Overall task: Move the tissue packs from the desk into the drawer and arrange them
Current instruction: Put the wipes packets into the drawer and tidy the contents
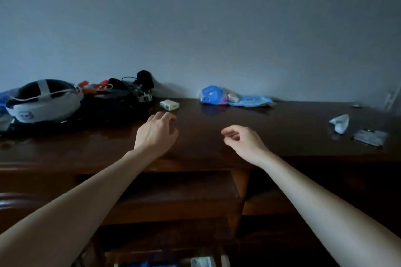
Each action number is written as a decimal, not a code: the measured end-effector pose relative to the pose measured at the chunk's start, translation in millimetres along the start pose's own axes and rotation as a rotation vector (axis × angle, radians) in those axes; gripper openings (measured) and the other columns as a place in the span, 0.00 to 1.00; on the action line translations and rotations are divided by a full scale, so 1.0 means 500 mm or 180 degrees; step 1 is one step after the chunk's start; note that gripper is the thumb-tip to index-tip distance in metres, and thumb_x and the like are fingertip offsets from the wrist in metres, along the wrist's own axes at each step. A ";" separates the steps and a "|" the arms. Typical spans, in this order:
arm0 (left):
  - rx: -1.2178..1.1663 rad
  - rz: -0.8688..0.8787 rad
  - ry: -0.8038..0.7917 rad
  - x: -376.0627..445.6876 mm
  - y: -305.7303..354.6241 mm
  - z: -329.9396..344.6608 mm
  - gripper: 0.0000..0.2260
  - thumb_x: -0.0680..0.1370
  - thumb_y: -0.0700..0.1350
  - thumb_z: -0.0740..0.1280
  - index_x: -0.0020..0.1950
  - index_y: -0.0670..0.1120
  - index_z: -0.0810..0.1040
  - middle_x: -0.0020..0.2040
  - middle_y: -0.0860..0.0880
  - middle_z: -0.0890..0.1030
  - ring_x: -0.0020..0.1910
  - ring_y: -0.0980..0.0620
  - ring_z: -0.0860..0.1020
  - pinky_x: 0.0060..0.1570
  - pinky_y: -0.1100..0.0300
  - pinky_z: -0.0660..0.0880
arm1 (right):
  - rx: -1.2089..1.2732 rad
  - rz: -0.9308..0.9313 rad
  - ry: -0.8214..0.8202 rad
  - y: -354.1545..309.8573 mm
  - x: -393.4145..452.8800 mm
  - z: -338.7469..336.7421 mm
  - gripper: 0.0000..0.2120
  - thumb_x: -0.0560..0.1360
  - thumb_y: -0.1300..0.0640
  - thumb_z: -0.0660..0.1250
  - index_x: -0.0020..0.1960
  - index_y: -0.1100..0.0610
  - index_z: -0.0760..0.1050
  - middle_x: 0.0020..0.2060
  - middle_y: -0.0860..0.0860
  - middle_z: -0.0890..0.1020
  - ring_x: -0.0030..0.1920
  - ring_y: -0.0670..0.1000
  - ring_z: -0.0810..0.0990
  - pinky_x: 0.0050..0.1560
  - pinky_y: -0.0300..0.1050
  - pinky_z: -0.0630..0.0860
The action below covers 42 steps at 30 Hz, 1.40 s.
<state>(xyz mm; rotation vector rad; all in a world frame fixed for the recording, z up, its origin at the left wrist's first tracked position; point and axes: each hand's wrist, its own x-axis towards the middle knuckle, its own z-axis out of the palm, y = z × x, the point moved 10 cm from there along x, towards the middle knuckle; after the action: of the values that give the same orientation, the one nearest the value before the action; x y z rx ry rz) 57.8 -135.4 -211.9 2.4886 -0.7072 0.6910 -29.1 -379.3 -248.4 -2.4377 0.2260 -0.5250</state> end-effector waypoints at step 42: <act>0.0645 -0.0255 -0.0571 0.361 -0.117 0.329 0.19 0.79 0.57 0.59 0.65 0.51 0.78 0.67 0.48 0.73 0.63 0.45 0.71 0.58 0.48 0.71 | -0.2069 0.0721 -0.0087 0.302 0.535 0.023 0.22 0.82 0.57 0.55 0.73 0.63 0.71 0.72 0.57 0.72 0.73 0.57 0.67 0.79 0.53 0.53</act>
<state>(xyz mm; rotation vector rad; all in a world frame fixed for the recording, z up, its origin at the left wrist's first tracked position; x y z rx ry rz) 280.8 -243.6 -251.8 2.7749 -0.6231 0.5382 213.0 -567.9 -265.3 -2.9811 0.7505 -0.3495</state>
